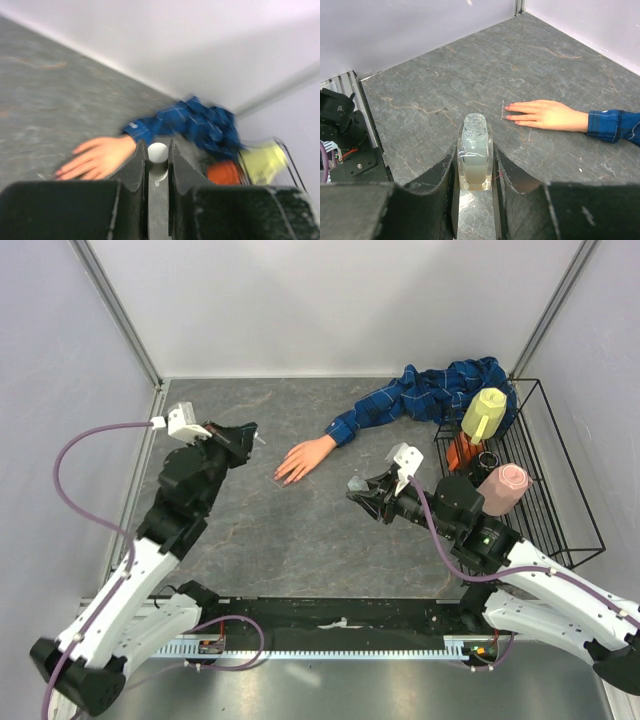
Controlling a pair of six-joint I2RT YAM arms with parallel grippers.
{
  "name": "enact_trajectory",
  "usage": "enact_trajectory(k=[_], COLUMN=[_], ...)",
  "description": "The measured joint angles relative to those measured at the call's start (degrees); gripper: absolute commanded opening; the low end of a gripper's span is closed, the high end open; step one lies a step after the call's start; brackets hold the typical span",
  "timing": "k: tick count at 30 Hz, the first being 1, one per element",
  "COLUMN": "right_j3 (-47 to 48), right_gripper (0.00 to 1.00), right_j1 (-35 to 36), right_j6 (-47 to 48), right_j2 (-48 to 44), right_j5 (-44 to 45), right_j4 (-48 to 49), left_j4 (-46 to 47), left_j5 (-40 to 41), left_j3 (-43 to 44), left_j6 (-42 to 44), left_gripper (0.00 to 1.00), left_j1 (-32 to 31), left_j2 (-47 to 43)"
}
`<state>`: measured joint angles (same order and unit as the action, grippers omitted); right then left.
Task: Paint the nails
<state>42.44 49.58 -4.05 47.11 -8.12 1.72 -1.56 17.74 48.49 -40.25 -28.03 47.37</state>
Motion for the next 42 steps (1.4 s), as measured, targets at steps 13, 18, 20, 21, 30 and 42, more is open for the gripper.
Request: enact_trajectory(k=[13,18,20,21,30,42], right_j3=[10.5,13.2,13.9,14.4,15.5,15.8], right_gripper=[0.00,0.00,0.00,0.00,0.00,0.00], right_j1=[0.0,0.0,0.0,0.0,0.0,0.0], right_j6=[-0.2,-0.2,-0.2,-0.3,-1.3,-1.8], right_j2=[9.9,13.0,13.3,13.7,17.1,18.1], right_j5=[-14.3,-18.8,-19.7,-20.5,-24.1,-26.9], right_j4=[-0.8,-1.1,-1.1,-0.9,1.2,1.6], left_j4=[-11.7,-12.2,-11.2,-10.0,3.1,8.2], left_j5=[-52.7,-60.4,-61.8,-62.1,-62.1,-57.3], left_j3=[17.9,18.2,17.1,15.8,7.5,5.9], left_j6=[21.4,23.8,23.7,23.4,17.1,13.0], left_gripper=[0.02,0.02,0.02,0.02,0.02,0.02], left_j1=[-0.1,-0.1,-0.1,-0.1,-0.1,-0.1], left_j2=[-4.9,-1.7,-0.9,-0.7,-1.9,-2.9])
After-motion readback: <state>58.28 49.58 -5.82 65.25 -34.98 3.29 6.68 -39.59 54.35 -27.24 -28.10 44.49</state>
